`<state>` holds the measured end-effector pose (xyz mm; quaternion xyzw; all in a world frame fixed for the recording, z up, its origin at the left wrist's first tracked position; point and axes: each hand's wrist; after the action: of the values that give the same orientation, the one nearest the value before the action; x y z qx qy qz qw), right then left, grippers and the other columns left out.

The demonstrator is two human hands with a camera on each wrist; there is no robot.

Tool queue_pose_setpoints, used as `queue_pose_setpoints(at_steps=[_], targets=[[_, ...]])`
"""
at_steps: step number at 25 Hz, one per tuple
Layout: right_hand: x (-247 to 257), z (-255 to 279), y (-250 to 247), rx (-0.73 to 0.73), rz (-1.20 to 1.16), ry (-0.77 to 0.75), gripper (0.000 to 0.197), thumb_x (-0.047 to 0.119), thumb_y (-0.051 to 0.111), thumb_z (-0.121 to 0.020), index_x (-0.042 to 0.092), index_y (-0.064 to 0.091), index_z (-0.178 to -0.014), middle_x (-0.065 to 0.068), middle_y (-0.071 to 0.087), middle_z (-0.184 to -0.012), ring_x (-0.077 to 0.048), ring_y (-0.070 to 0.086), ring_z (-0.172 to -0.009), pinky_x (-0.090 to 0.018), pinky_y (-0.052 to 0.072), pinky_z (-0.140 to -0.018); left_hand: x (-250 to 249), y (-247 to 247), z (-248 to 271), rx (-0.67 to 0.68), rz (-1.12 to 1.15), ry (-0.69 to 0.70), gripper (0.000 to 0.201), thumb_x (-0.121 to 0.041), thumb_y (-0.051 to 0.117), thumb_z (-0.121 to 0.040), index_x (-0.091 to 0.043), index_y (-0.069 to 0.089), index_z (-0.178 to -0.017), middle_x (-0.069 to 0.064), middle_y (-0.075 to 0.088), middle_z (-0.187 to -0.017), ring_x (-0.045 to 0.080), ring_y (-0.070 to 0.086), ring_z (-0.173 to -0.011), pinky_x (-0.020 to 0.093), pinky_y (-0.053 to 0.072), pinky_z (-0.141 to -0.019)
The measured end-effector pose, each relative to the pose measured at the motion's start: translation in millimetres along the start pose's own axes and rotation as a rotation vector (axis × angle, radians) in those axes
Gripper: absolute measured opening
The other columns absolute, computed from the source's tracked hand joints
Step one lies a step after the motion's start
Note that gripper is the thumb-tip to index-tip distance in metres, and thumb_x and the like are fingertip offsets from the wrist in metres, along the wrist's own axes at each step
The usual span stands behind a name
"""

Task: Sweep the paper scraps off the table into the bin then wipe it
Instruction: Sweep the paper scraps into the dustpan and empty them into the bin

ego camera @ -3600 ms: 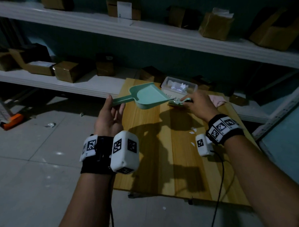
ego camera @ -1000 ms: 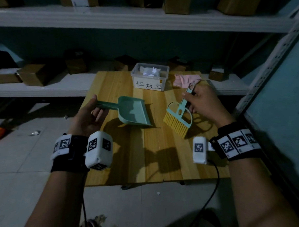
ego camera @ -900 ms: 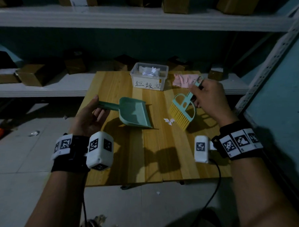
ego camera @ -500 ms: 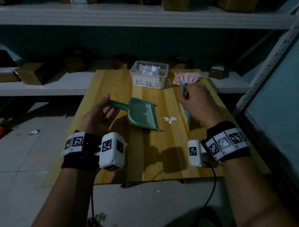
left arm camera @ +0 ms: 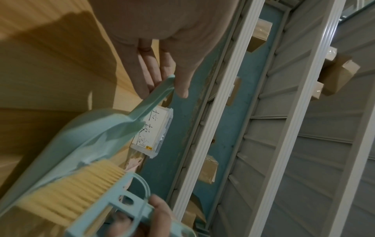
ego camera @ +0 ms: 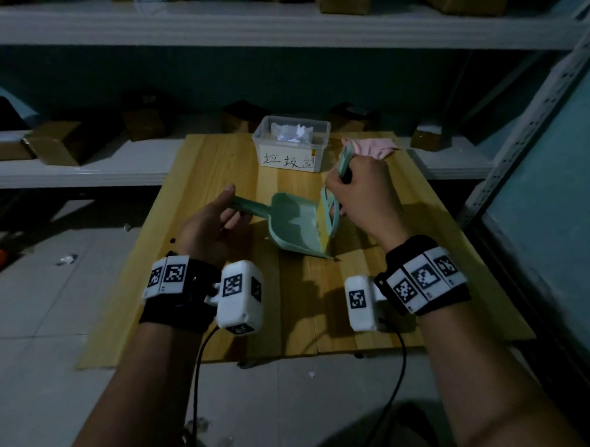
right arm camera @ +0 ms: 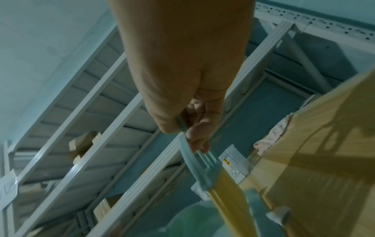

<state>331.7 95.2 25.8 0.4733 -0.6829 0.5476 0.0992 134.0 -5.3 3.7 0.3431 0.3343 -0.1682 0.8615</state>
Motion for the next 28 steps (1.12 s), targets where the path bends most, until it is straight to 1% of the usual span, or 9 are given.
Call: queue_pose_setpoints(at_steps=[2,5,9,12,14,18,21,24,28], targets=[[2,0,-6,-0.089,-0.021,-0.002,0.013,0.026,0.056,-0.098,0.021,0.059,-0.086,0.011,0.06,-0.077,0.001,0.065,-0.069,-0.011,0.052,-0.052,0,0,1,-0.002,0.013,0.004,0.019,-0.022,0.075,-0.082,-0.011,0.066,-0.094,0.007,0.066,-0.084,0.018,0.067,-0.079,0.031,0.059,-0.083],[-2,-3,-17,-0.199,0.055,-0.007,0.017,0.025,0.055,-0.098,0.021,0.058,-0.082,0.01,0.056,-0.073,-0.003,0.062,-0.066,-0.016,0.051,-0.051,0,-2,3,-0.008,0.027,0.005,0.018,-0.021,0.075,-0.083,-0.009,0.065,-0.093,0.008,0.067,-0.089,0.02,0.068,-0.084,0.035,0.058,-0.089],[-14,-3,-18,-0.18,0.228,-0.035,0.026,0.027,0.052,-0.099,0.021,0.053,-0.074,0.007,0.051,-0.063,-0.001,0.049,-0.053,-0.015,0.031,-0.045,-1,-2,6,0.0,0.012,0.002,0.017,-0.023,0.071,-0.088,-0.009,0.064,-0.093,0.007,0.065,-0.082,0.019,0.067,-0.079,0.033,0.059,-0.081],[-18,0,-6,-0.142,0.218,-0.033,0.017,0.028,0.053,-0.099,0.019,0.061,-0.087,0.006,0.058,-0.075,-0.005,0.057,-0.063,-0.012,0.037,-0.048,-2,-5,2,-0.003,-0.006,-0.006,0.023,-0.024,0.072,-0.085,-0.008,0.063,-0.099,0.009,0.067,-0.089,0.02,0.069,-0.083,0.033,0.059,-0.084],[-17,1,2,-0.119,0.136,-0.035,0.016,0.027,0.055,-0.099,0.015,0.065,-0.097,0.007,0.061,-0.084,-0.005,0.062,-0.07,-0.009,0.042,-0.052,-1,-7,-1,0.011,-0.007,-0.013,0.029,-0.025,0.074,-0.083,-0.007,0.063,-0.102,0.009,0.068,-0.092,0.021,0.07,-0.085,0.032,0.061,-0.078],[-9,0,4,-0.109,-0.096,-0.001,0.015,0.026,0.056,-0.098,0.014,0.065,-0.101,0.01,0.064,-0.085,0.003,0.065,-0.07,-0.01,0.052,-0.053,-1,-4,2,-0.01,0.006,-0.004,0.026,-0.023,0.074,-0.083,-0.008,0.063,-0.101,0.009,0.07,-0.086,0.022,0.071,-0.08,0.034,0.061,-0.076],[-7,-4,-4,-0.186,-0.163,0.022,0.014,0.026,0.055,-0.099,0.016,0.064,-0.099,0.013,0.062,-0.081,0.008,0.064,-0.065,-0.007,0.049,-0.051,-2,-3,6,0.002,-0.004,-0.015,0.02,-0.023,0.072,-0.086,-0.009,0.062,-0.096,0.008,0.07,-0.072,0.019,0.07,-0.069,0.033,0.06,-0.076],[-12,-8,-12,-0.25,-0.124,0.051,0.017,0.029,0.056,-0.099,0.016,0.066,-0.095,0.009,0.068,-0.083,0.002,0.068,-0.068,-0.015,0.056,-0.054,-4,-4,4,-0.024,0.012,-0.014,0.02,-0.022,0.073,-0.085,-0.008,0.063,-0.095,0.009,0.069,-0.086,0.022,0.07,-0.081,0.034,0.059,-0.083],[-16,-8,-20,-0.189,-0.007,0.062,0.022,0.027,0.054,-0.1,0.018,0.063,-0.082,0.001,0.069,-0.08,-0.005,0.067,-0.067,-0.015,0.05,-0.048,-4,-7,2,-0.006,0.018,-0.004,0.019,-0.024,0.071,-0.087,-0.008,0.062,-0.091,0.007,0.069,-0.074,0.019,0.07,-0.073,0.033,0.059,-0.087]])
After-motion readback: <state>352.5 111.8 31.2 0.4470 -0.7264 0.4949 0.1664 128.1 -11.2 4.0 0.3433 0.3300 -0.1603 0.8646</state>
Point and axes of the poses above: each hand's wrist, its own z-axis away from the middle knuckle, its own y-axis out of the palm, x = y × z
